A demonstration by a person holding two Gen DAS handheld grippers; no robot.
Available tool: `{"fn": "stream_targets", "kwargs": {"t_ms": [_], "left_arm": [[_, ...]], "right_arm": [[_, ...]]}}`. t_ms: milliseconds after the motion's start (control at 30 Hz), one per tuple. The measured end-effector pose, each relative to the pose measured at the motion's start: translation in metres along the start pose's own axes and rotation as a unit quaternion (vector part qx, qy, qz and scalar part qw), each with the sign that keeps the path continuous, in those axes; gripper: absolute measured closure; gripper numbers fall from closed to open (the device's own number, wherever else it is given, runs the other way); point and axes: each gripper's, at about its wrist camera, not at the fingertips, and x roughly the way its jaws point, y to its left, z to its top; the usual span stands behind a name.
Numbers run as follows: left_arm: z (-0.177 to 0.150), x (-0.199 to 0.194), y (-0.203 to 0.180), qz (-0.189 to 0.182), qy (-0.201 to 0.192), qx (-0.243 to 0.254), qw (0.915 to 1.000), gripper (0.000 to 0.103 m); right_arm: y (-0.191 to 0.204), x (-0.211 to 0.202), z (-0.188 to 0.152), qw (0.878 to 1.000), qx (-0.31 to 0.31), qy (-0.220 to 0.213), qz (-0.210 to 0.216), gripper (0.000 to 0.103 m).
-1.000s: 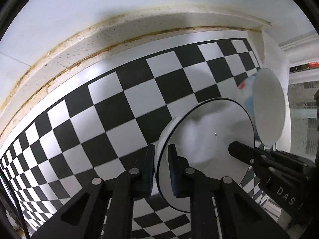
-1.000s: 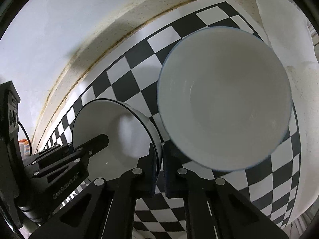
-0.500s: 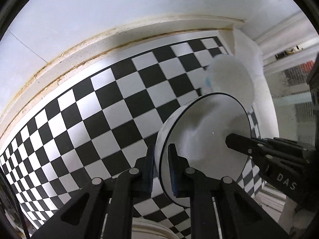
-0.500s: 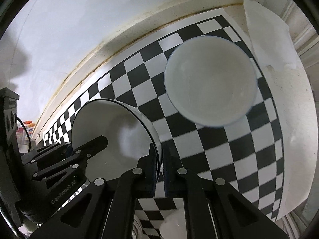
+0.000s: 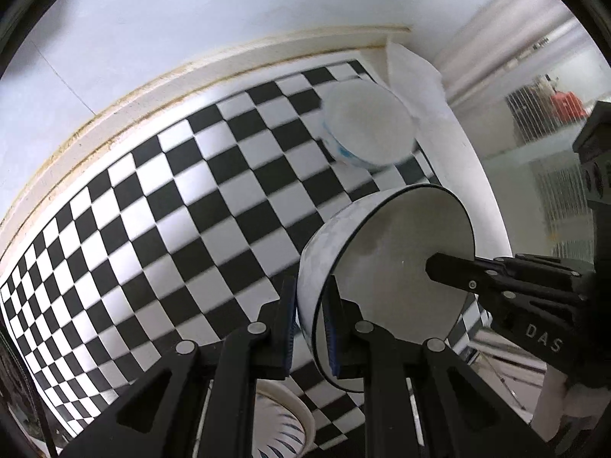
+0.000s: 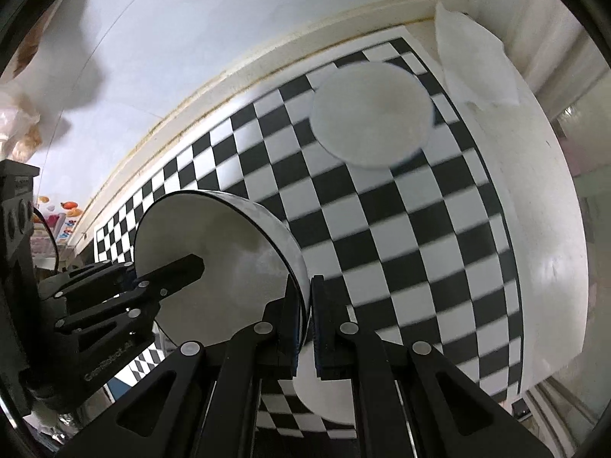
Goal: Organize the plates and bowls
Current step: 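Lower the held bowl into the second white bowl, gripping both rims with both tools, then lift the two-bowl stack with both tools and carry it toward the blue-dotted bowl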
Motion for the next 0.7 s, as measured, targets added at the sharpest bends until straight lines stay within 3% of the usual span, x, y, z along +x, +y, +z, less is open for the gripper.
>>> {"fn": "stream_targets", "kwargs": {"t_ms": [367,700], "left_arm": [[-0.045,0.043,-0.046,-0.022,0.061,0.04,0.9971,0.092],[-0.06,0.077,-0.056,-0.009,0.099,0.048,0.9939,0.092]], "right_arm": [[-0.061,0.011,-0.08,0.998,0.046,0.034,-0.006,0.096],[-0.081,0.034,-0.106,0.996,0.064,0.06,-0.007,0.096]]}}
